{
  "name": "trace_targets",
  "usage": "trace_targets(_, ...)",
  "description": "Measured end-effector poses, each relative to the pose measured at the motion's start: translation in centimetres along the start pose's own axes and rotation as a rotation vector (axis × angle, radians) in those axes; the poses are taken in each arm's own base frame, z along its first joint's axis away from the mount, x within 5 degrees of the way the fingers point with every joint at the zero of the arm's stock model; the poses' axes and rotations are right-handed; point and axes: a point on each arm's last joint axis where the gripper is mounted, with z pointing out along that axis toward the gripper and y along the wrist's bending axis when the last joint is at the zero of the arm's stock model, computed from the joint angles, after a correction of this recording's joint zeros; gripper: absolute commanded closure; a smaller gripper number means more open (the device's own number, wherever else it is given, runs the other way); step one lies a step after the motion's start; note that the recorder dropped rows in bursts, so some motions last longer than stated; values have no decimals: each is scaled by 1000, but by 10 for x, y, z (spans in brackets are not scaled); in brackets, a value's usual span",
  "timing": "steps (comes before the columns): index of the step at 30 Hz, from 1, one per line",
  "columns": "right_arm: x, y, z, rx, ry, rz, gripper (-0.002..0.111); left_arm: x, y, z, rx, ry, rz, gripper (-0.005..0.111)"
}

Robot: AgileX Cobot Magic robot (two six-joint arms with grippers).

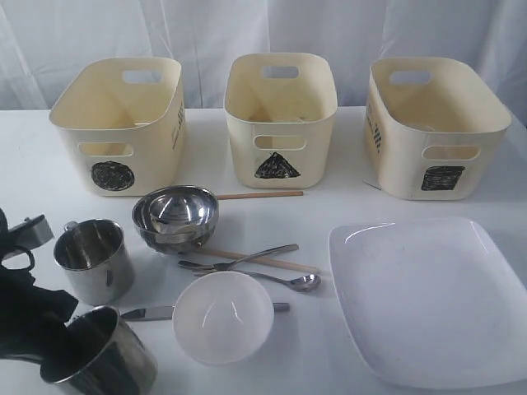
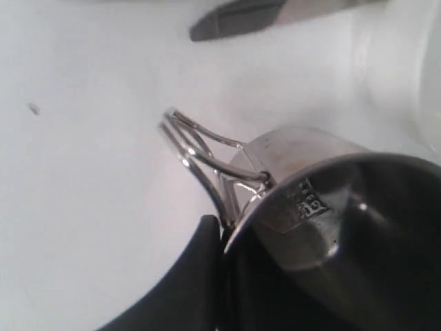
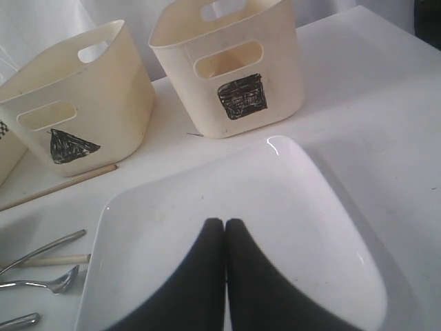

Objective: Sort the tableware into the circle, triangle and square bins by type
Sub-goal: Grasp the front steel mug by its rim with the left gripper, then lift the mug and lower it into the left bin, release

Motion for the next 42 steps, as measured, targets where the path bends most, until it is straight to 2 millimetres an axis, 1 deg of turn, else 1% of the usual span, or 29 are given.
trace_targets(1, 0, 0, 0, 0, 0, 0, 108, 5, -6, -4, 37, 36, 15, 107)
trace_targets(4, 0, 0, 0, 0, 0, 0, 108, 15, -18, -16, 85, 56, 57, 107)
trace_targets(5, 0, 0, 0, 0, 0, 0, 108, 18, -26, -26, 99, 50, 94, 107)
trace_targets(6, 0, 0, 0, 0, 0, 0, 108, 18, -30, -31, 103, 40, 115, 107)
trace_targets(7, 0, 0, 0, 0, 0, 0, 108, 14, -40, -47, 105, -12, 170, 107)
trace_targets(8, 0, 0, 0, 0, 0, 0, 108, 8, -46, -57, 103, -56, 196, 107)
trace_targets(9, 0, 0, 0, 0, 0, 0, 108, -6, -59, -79, 80, -184, 254, 107)
trace_targets(10, 0, 0, 0, 0, 0, 0, 108, -23, -67, -99, 38, -321, 293, 107)
trace_targets(11, 0, 0, 0, 0, 0, 0, 108, -38, -73, -115, -3, -434, 315, 107)
trace_targets(12, 0, 0, 0, 0, 0, 0, 108, -61, -78, -134, -58, -574, 335, 107)
trace_targets(13, 0, 0, 0, 0, 0, 0, 108, -77, -81, -147, -86, -638, 353, 107)
trace_targets(14, 0, 0, 0, 0, 0, 0, 108, -103, -86, -162, -118, -706, 388, 107)
trace_targets(15, 0, 0, 0, 0, 0, 0, 108, -119, -86, -168, -144, -728, 416, 107)
trace_targets(16, 0, 0, 0, 0, 0, 0, 108, -149, -85, -174, -187, -757, 454, 107)
trace_targets(17, 0, 0, 0, 0, 0, 0, 108, -168, -81, -175, -220, -783, 469, 107)
trace_targets(18, 0, 0, 0, 0, 0, 0, 108, -193, -74, -174, -273, -815, 483, 107)
trace_targets(19, 0, 0, 0, 0, 0, 0, 108, -205, -71, -175, -300, -844, 488, 107)
trace_targets(22, 0, 0, 0, 0, 0, 0, 108, -236, -51, -160, -380, -858, 501, 107)
trace_targets(25, 0, 0, 0, 0, 0, 0, 108, -256, -30, -138, -452, -837, 527, 107)
trace_targets(27, 0, 0, 0, 0, 0, 0, 108, -266, -15, -118, -490, -803, 557, 107)
trace_targets(31, 0, 0, 0, 0, 0, 0, 108, -278, 8, -87, -538, -740, 609, 107)
trace_targets(32, 0, 0, 0, 0, 0, 0, 108, -279, 12, -81, -540, -729, 609, 104)
trace_targets(34, 0, 0, 0, 0, 0, 0, 108, -281, 15, -76, -543, -718, 612, 94)
trace_targets(39, 0, 0, 0, 0, 0, 0, 108, -281, 16, -75, -537, -720, 611, 56)
trace_targets(42, 0, 0, 0, 0, 0, 0, 108, -282, 14, -75, -503, -741, 575, 39)
